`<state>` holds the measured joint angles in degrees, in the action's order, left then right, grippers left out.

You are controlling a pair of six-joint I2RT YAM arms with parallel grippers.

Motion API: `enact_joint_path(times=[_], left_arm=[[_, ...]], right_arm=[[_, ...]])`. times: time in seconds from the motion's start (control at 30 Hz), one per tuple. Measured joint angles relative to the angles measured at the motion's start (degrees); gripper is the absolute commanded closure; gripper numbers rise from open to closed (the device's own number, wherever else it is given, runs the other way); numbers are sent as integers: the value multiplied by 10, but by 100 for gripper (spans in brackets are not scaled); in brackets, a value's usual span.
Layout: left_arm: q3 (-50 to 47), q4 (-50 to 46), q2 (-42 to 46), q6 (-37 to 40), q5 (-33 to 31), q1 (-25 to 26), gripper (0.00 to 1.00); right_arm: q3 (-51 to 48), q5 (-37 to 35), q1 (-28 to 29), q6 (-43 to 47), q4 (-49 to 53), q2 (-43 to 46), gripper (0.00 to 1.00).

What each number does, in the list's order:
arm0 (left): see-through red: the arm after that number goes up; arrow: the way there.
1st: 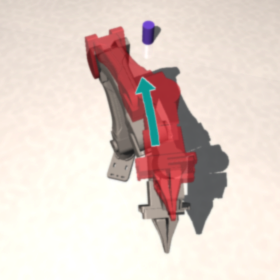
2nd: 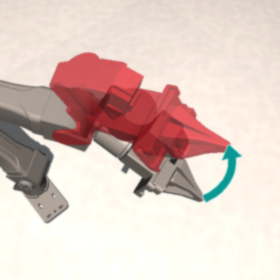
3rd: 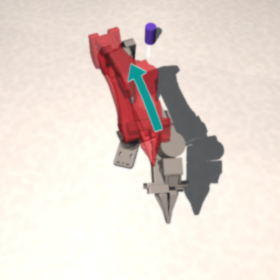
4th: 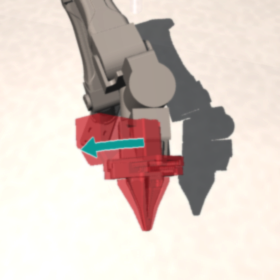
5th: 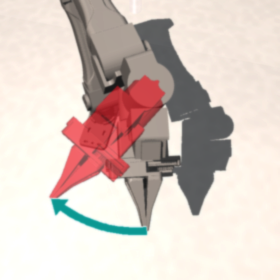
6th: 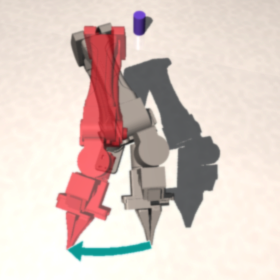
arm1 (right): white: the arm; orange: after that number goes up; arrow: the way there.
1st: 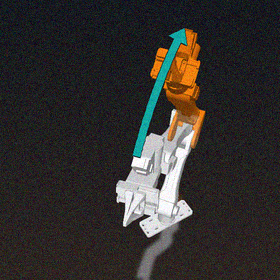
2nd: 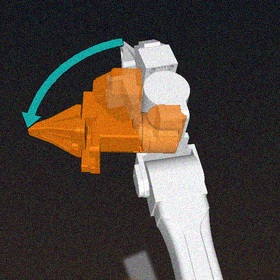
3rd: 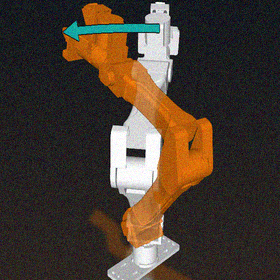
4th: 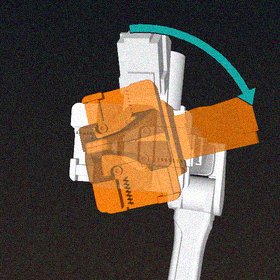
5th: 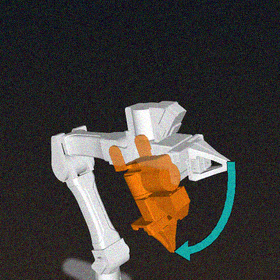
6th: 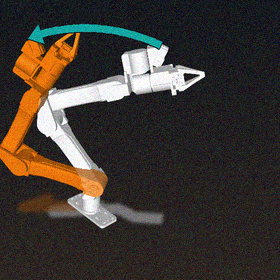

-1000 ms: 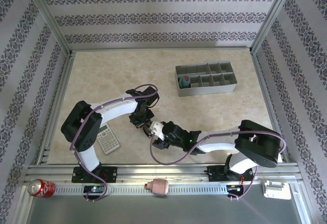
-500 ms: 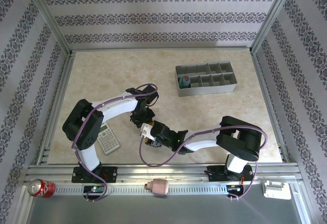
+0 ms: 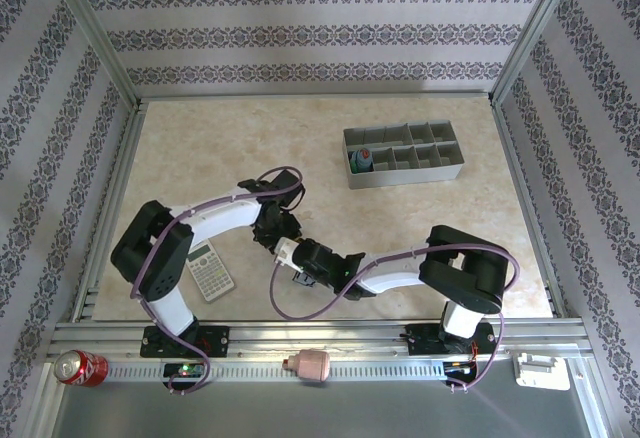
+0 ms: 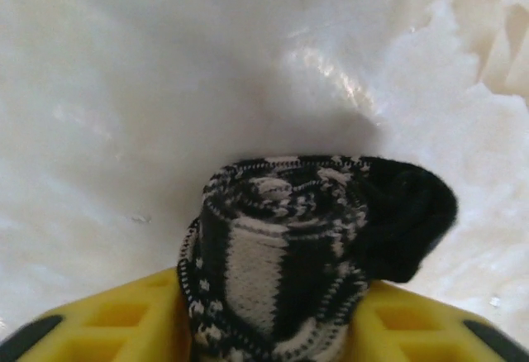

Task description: Roll the socks

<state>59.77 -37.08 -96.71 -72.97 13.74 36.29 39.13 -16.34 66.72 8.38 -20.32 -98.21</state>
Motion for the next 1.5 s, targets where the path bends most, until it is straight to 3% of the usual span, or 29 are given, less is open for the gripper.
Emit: enact_joint_path(times=[0.13,0.2,0.37,0.53,0.77,1.0,1.13,1.2,1.33,1.37,1.43,1.5], left_arm=[[-56,50,55,-24,-8,2,15],[-80,74,87,-32,-16,3,12],[-122,158,148,-41,-19,4,13],[-160,251,144,-53,-2,8,16],[-183,311,120,-75,15,31,18],[-227,365,105,-117,13,42,30],[-228,370,95,-129,14,42,44],[-225,372,85,-129,15,42,58],[-207,379,61,-130,21,38,100],[-201,381,56,-128,22,37,100],[-188,375,56,-124,21,37,100],[-181,359,56,-121,23,37,100]], right_arm=[[-45,26,-12,-31,-61,15,100],[-70,43,-20,-55,-98,19,100],[-119,98,-50,-111,-187,19,100],[-169,174,-90,-169,-299,1,100],[-194,244,-121,-237,-418,-49,100],[-209,266,-132,-287,-501,-87,100],[-210,281,-134,-303,-531,-104,100],[-210,289,-134,-310,-537,-107,100],[-213,308,-155,-321,-540,-109,100],[-214,310,-162,-323,-539,-106,97],[-217,312,-171,-325,-532,-96,71],[-217,308,-174,-326,-502,-78,55]])
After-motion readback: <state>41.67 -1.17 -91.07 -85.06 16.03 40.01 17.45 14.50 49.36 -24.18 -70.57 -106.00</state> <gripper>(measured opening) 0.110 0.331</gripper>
